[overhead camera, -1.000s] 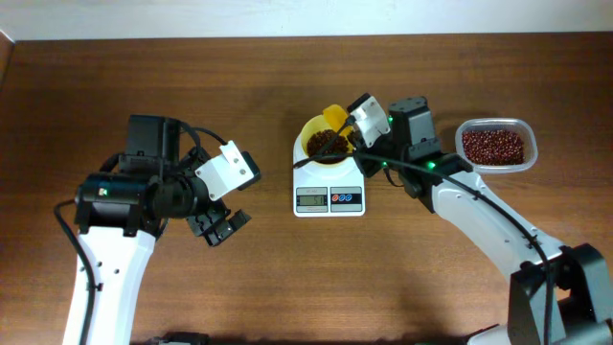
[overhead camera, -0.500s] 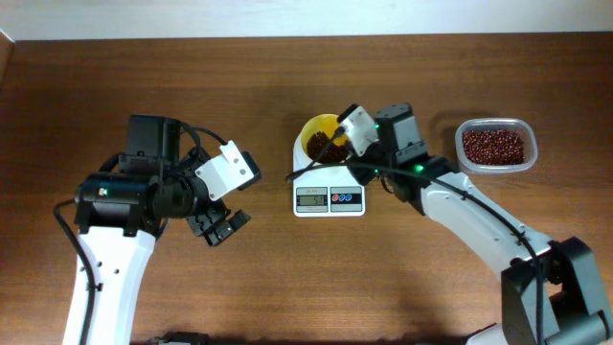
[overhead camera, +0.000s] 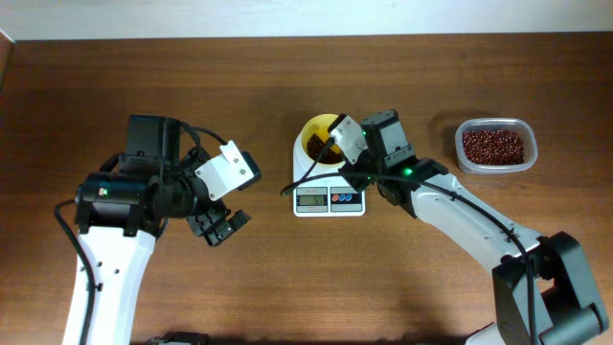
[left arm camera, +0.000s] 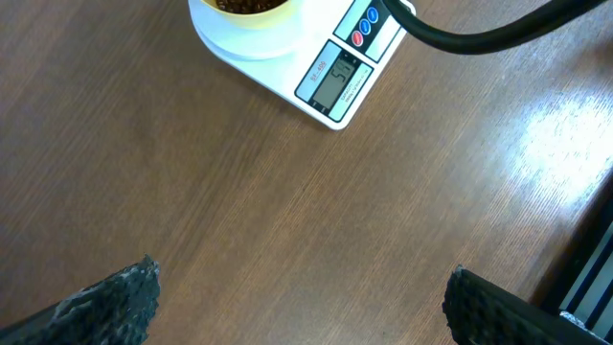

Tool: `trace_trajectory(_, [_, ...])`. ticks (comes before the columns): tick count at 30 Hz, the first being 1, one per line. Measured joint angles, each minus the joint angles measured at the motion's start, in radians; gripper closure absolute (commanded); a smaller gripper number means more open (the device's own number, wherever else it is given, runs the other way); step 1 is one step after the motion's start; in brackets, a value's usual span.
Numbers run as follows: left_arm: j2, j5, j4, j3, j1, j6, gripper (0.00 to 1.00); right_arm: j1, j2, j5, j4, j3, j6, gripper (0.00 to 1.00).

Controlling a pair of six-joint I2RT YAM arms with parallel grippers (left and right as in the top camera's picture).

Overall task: Scoop item into bowl and weigh 50g on scale
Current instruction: 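Hold the scoop over the bowl and pour beans gradually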

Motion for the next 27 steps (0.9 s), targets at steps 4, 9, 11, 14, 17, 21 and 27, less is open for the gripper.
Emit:
trace_trajectory(4, [0.0,0.0,0.0,0.0,0.0,0.0,0.01,0.0,0.002,-0.02,0.002,0.0,0.002,0.96])
trace_trajectory(9, [0.0,0.0,0.0,0.0,0.0,0.0,0.01,0.0,0.008,-0.084,0.053,0.0,0.017,0.96])
trace_trajectory(11, [0.0,0.0,0.0,0.0,0.0,0.0,0.01,0.0,0.01,-0.107,0.084,0.0,0.087,0.96])
trace_trajectory(14, [0.0,0.0,0.0,0.0,0.0,0.0,0.01,0.0,0.01,-0.15,0.086,0.0,0.188,0.96])
trace_trajectory(17, [0.0,0.0,0.0,0.0,0.0,0.0,0.01,0.0,0.011,-0.184,0.086,0.0,0.213,0.96])
trace_trajectory(21, [0.0,0.0,0.0,0.0,0.0,0.0,0.01,0.0,0.011,-0.051,0.086,0.0,0.111,0.96])
trace_trajectory(27, [0.0,0.0,0.0,0.0,0.0,0.0,0.01,0.0,0.019,0.075,0.083,0.0,-0.01,0.96])
